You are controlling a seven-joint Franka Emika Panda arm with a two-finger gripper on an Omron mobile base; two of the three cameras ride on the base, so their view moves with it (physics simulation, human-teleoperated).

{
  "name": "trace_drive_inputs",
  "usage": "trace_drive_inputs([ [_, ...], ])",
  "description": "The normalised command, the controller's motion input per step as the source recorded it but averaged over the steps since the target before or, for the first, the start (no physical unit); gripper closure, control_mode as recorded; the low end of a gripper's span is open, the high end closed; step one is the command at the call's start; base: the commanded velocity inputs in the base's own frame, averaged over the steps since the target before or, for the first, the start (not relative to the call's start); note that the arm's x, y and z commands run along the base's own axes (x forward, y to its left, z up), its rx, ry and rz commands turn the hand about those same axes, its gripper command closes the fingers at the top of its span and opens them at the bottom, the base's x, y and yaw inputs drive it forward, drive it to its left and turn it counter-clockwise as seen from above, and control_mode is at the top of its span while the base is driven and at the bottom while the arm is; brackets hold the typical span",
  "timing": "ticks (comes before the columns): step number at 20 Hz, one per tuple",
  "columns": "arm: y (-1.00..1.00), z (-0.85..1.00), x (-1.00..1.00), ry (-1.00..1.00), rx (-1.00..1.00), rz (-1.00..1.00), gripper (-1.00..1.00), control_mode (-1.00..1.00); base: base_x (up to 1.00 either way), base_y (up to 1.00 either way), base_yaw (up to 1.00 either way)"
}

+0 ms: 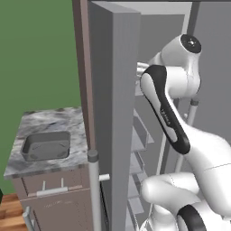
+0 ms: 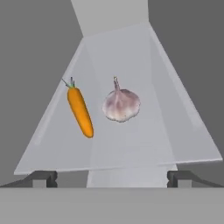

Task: Take the garlic and carrot out of the freezer and place them in the tupperware container on the counter. Then put the tupperware containing the vegetables back in the freezer.

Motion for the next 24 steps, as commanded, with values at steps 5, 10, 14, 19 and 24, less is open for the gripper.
trace_drive_inputs([
  [5,0.09,0.0,0.59,0.02,-0.01,0.0,-1.0,-1.0,0.0,0.0,0.0],
  [10,0.07,-0.02,0.57,0.06,-0.03,0.0,-1.0,-1.0,0.0,0.0,0.0],
  [14,0.01,-0.16,0.5,0.11,-0.04,0.0,-1.0,-1.0,0.0,0.0,0.0],
  [19,0.0,-0.28,0.36,0.11,-0.05,0.0,-1.0,-1.0,0.0,0.0,0.0],
  [24,0.0,-0.23,0.17,0.07,-0.05,0.0,-1.0,-1.0,0.0,0.0,0.0],
])
